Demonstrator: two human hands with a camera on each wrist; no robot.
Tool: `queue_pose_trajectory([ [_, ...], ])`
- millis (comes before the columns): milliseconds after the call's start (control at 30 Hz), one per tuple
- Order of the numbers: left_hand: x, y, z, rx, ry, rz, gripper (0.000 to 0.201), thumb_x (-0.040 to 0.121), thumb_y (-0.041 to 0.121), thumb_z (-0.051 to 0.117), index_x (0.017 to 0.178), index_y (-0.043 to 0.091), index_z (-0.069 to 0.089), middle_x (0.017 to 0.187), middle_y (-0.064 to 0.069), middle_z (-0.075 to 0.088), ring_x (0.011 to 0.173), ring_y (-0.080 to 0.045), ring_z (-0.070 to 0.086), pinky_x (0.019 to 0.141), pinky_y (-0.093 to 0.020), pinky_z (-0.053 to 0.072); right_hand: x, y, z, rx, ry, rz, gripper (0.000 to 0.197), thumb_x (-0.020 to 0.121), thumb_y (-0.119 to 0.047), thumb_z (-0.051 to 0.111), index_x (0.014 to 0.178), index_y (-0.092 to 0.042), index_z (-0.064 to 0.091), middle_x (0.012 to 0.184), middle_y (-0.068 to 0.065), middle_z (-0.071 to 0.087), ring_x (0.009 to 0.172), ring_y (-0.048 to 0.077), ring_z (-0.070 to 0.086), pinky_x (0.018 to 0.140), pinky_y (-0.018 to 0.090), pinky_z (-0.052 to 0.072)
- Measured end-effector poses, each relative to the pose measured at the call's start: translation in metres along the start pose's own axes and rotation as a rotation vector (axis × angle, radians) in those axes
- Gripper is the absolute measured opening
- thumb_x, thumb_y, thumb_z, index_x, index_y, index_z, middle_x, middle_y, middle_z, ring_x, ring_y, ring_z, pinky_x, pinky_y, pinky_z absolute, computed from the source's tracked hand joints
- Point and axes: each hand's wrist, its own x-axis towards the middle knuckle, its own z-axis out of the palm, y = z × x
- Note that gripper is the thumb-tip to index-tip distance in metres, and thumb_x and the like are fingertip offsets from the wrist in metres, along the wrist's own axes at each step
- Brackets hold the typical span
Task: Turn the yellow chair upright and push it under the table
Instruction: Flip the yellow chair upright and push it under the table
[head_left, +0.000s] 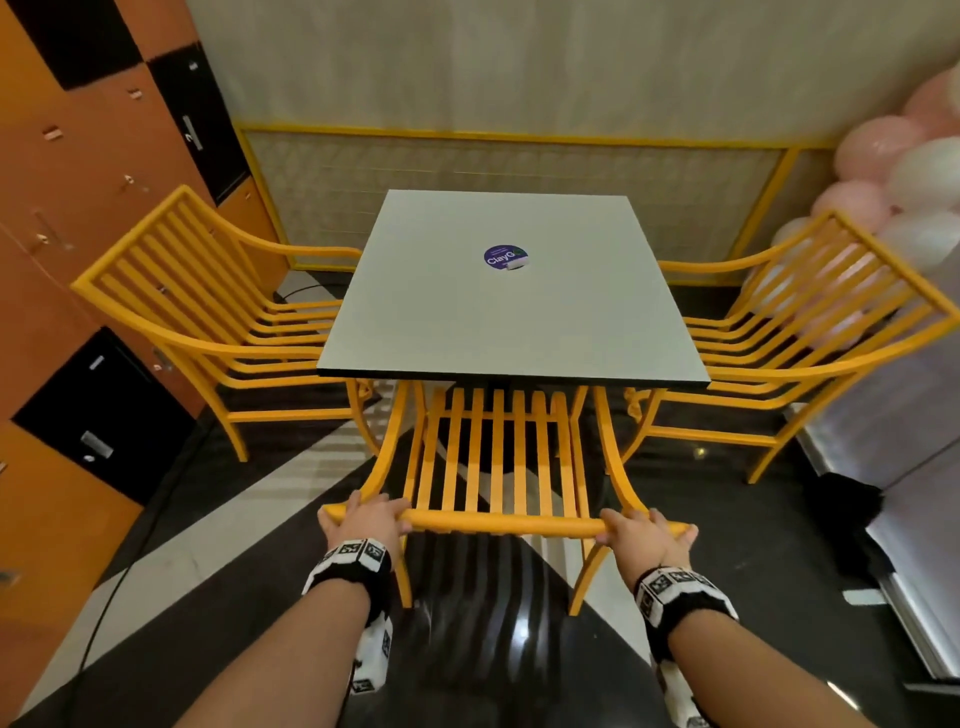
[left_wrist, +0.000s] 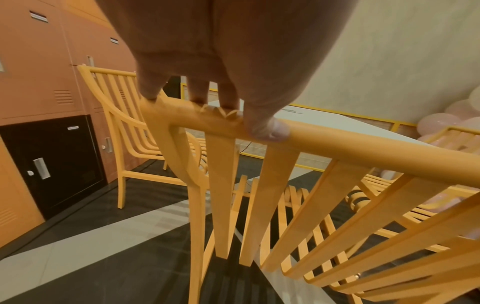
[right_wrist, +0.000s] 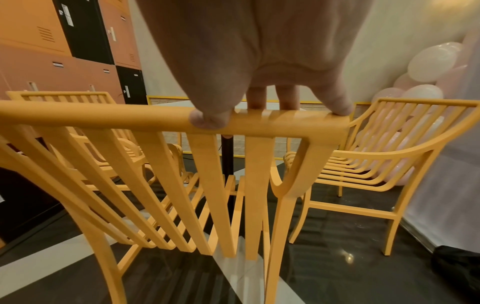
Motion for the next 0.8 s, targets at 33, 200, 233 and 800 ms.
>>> queue_pose_trajectory([
  [33,0.006,0.005,-0.001,0.002,-0.004,-0.003,0.038,0.097,0.027,0.049,0.132,0.041,0.052,0.151,0.005,0.042,0.150,-0.028,0.013,0.115,-0.067,0.003,0.007,0.002,-0.003,0.010,-0.001,-0.003,0.030,0.100,-0.042,0.039,0.128,-0.040,0.049,0.138,-0.001,0.052,0.142,0.033,0.027,0.106,0.077,0.009],
  [200,0.031,0.014,-0.009,0.002,-0.009,-0.008,0.025,0.095,0.031,0.049,0.116,0.043,0.058,0.135,0.004,0.056,0.142,-0.027,0.030,0.114,-0.067,0.011,0.031,0.003,-0.014,0.019,0.014,-0.024,0.040,0.100,-0.033,0.042,0.139,-0.041,0.038,0.145,-0.001,0.047,0.147,0.034,0.016,0.107,0.077,0.005],
  [233,0.036,0.015,-0.010,-0.001,-0.006,-0.016,0.026,0.095,0.033,0.050,0.117,0.044,0.058,0.131,0.003,0.058,0.139,-0.026,0.034,0.113,-0.065,0.014,0.036,0.003,-0.016,0.022,0.023,-0.029,0.042,0.100,-0.031,0.042,0.141,-0.041,0.037,0.146,-0.001,0.046,0.148,0.034,0.014,0.107,0.077,0.004],
  [800,0.057,-0.006,-0.014,0.028,-0.031,0.258,0.040,0.098,0.031,0.042,0.135,0.044,0.041,0.144,0.009,0.045,0.143,-0.024,0.027,0.115,-0.064,-0.007,0.052,-0.014,-0.028,0.020,-0.010,0.127,0.050,0.099,-0.046,0.039,0.147,-0.036,0.029,0.160,-0.002,0.025,0.149,0.034,0.008,0.114,0.065,0.022],
])
